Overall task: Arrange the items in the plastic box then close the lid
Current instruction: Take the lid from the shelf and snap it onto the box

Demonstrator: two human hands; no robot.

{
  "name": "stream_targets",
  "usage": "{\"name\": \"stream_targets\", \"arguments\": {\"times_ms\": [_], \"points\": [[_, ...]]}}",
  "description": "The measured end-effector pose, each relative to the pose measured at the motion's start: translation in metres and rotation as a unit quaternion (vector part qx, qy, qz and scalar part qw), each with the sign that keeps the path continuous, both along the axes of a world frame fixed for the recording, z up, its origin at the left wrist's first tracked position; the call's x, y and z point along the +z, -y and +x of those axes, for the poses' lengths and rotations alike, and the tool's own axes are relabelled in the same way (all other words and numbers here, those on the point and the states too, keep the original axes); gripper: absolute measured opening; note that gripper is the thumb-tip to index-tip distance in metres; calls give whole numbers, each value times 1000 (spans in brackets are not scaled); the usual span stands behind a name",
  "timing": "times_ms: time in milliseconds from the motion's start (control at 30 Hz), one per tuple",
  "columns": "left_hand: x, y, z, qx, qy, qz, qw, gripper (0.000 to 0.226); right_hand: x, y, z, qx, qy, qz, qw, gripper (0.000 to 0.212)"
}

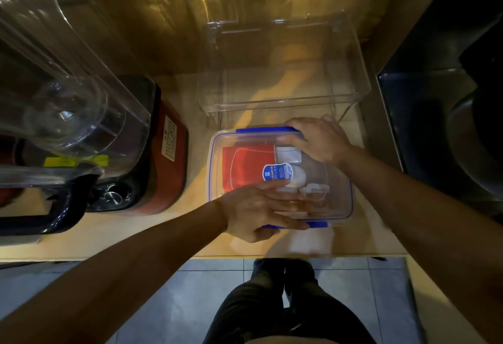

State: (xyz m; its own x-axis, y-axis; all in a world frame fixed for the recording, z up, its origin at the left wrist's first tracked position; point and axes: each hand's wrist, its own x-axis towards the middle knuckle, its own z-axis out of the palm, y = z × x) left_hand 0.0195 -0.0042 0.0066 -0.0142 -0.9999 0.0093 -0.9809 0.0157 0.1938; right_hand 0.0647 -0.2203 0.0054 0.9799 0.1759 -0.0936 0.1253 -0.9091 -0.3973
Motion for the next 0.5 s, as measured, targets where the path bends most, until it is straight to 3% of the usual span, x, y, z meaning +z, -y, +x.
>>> {"name": "stream_targets", "arguments": {"times_ms": [133,200,233,300,367,433,500], "points": [[2,-3,-2,70,1,-34,997,49,1,1,-6,-4,12,-60,998,49],[3,-8,-2,211,-44,-115,970,51,-1,6,-17,-42,19,-32,998,51],[4,-11,-2,309,-67,-153,936,53,-3,9,-24,-77,15,-11,997,53],[4,-16,-1,521,-110,-177,828,58,-7,14,-43,-165,-7,35,986,57],[0,-22,-1,681,-177,-142,696,66,-11,17,-60,-243,-42,116,962,60],[-5,-28,0,745,-316,-115,576,71,-14,17,-74,-311,-74,234,918,66],[-5,-34,0,748,-431,-119,491,59,-15,17,-84,-379,-87,305,869,60]]}}
